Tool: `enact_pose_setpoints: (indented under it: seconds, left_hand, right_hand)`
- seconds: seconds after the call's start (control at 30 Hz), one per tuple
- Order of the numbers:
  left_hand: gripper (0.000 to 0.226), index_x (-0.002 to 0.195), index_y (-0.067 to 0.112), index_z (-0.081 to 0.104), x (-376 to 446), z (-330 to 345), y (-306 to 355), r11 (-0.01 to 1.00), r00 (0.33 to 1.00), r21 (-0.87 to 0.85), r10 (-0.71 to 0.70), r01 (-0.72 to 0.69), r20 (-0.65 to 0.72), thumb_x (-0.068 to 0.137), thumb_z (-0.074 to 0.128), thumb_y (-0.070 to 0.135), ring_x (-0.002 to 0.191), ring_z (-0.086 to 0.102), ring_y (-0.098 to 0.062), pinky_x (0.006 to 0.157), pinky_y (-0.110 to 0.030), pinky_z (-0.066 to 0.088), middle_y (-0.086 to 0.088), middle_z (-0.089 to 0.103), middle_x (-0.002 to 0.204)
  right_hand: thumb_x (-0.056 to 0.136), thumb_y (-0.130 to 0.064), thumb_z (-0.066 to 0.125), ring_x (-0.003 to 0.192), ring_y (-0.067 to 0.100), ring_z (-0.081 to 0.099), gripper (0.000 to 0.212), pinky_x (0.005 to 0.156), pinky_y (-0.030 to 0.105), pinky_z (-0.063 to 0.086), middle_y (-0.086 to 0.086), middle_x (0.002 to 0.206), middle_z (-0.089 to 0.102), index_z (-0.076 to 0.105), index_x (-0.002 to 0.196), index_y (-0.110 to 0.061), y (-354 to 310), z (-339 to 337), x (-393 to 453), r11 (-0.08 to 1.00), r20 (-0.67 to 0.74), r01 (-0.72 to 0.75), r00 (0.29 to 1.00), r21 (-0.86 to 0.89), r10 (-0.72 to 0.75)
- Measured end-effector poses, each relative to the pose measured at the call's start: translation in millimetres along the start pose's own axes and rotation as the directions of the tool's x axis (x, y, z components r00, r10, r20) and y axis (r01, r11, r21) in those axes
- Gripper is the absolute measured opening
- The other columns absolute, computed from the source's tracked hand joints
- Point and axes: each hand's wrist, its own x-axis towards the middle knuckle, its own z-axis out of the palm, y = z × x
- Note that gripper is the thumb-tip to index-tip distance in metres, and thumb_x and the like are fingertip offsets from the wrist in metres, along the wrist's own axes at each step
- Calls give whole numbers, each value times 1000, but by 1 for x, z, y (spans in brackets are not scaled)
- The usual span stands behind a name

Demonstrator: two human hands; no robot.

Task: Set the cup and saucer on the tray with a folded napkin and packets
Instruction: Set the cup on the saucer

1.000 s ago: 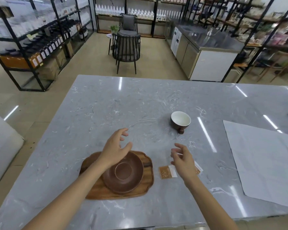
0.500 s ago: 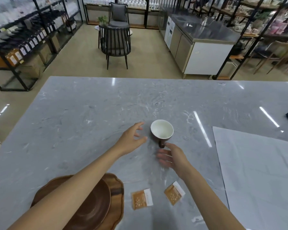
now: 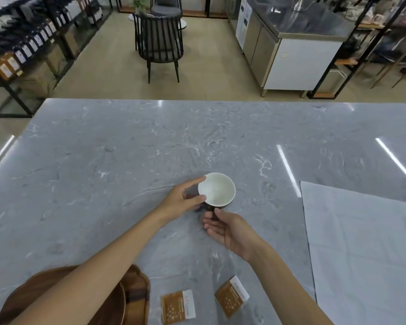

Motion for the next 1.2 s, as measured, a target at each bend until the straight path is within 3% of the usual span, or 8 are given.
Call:
enact_pose_setpoints:
  seconds: [0.1, 0.3, 0.43, 0.6, 0.7, 0.83, 0.97, 1.2]
  left_hand:
    - [59, 145, 17, 52, 2, 4, -3, 998, 999, -56, -9, 7, -36, 91, 68, -1, 108, 63, -15, 98, -44, 57, -4, 60, 134]
    - [57, 139, 23, 60, -2, 6, -12, 991, 995, -129, -36, 23, -98, 88, 74, 3, 100, 67, 1, 96, -36, 58, 24, 74, 106]
    - [55, 135, 27, 63, -9, 2, -8, 986, 992, -167, -16, -5, -123, 86, 77, 6, 116, 66, -3, 96, -37, 58, 21, 70, 125]
    - [55, 134, 30, 63, -28, -10, 0, 986, 990, -159, 20, -43, -143, 86, 78, 9, 106, 71, -5, 87, -29, 61, 25, 74, 114]
    - [54, 133, 32, 64, -45, -20, 5, 984, 986, -162, 47, -73, -157, 85, 79, 12, 113, 70, -14, 92, -34, 60, 27, 70, 121]
    - [55, 131, 37, 65, -71, -35, 12, 983, 981, -149, 83, -110, -176, 83, 81, 16, 111, 71, -11, 89, -27, 59, 28, 69, 123]
    - [55, 131, 35, 65, -99, -54, 12, 973, 979, -195, 85, -122, -187, 83, 82, 15, 109, 73, -17, 88, -32, 61, 22, 74, 115]
    - [53, 130, 37, 65, -162, -85, 7, 972, 972, -193, 95, -138, -215, 84, 81, 17, 108, 73, -15, 88, -29, 60, 23, 75, 112]
  right_hand:
    - [104, -20, 55, 85, 17, 75, 35, 74, 23, 61, 12, 93, 77, 80, 84, -8, 2, 0, 3, 998, 15, 61, 998, 8, -61]
    - [106, -14, 51, 94, 17, 73, 36, 85, 21, 58, 15, 95, 73, 78, 84, -5, 6, -2, 2, 992, 79, 127, 989, -3, -127]
    - [105, -14, 52, 100, 22, 73, 32, 88, 21, 58, 18, 98, 73, 78, 89, -2, 6, 4, -4, 992, 119, 128, 985, -12, -125]
    - [105, -12, 52, 100, 22, 73, 33, 87, 21, 58, 19, 97, 74, 77, 88, -1, 3, 25, -22, 991, 162, 133, 979, -27, -126]
    - [106, -12, 50, 101, 24, 72, 32, 87, 22, 58, 20, 98, 73, 75, 89, 0, 4, 40, -34, 988, 183, 147, 974, -53, -135]
    - [106, -11, 49, 98, 24, 72, 32, 84, 21, 59, 19, 96, 73, 72, 90, 3, 12, 63, -50, 985, 204, 154, 969, -77, -136]
    - [107, -12, 48, 94, 21, 72, 31, 86, 22, 59, 16, 93, 73, 71, 92, 3, 26, 88, -63, 981, 246, 164, 960, -107, -134]
    - [108, -13, 46, 92, 20, 73, 34, 88, 23, 59, 16, 92, 73, 71, 92, 3, 65, 131, -90, 969, 260, 173, 958, -177, -124]
